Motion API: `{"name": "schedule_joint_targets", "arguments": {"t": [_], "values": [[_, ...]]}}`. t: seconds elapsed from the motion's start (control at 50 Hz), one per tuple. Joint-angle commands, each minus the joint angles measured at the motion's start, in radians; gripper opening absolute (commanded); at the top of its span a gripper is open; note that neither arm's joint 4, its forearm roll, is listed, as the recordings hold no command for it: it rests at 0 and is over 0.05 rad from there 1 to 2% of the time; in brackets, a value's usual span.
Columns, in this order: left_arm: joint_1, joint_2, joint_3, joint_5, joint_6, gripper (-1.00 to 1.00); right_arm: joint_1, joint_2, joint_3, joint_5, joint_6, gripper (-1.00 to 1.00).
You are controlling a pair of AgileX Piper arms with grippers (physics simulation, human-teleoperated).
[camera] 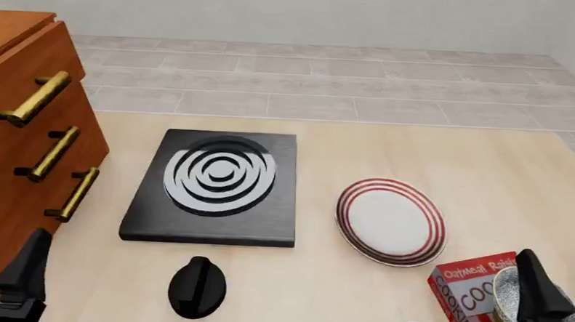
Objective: Pick the akita bowl on the cookies box and place it on the plate.
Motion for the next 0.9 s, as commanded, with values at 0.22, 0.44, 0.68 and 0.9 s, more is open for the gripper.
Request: {"name": "schedule_joint_targets", "arguments": {"t": [0.22,0.44,0.68,0.9], "values": [[0.0,0.0,0.0,0.0,0.0,1.0,-0.016,0.0,0.0,0.008,0.008,1.0],[0.0,0.0,0.0,0.0,0.0,1.0,-0.012,0.004,0.001,0.016,0.01,1.0],[0.0,0.0,0.0,0.0,0.0,1.0,-0.029,0.095,-0.144,0.071,0.037,1.0],[0.0,0.0,0.0,0.0,0.0,1.0,-0.035,0.194,-0.499,0.309,-0.037,1.0]]}}
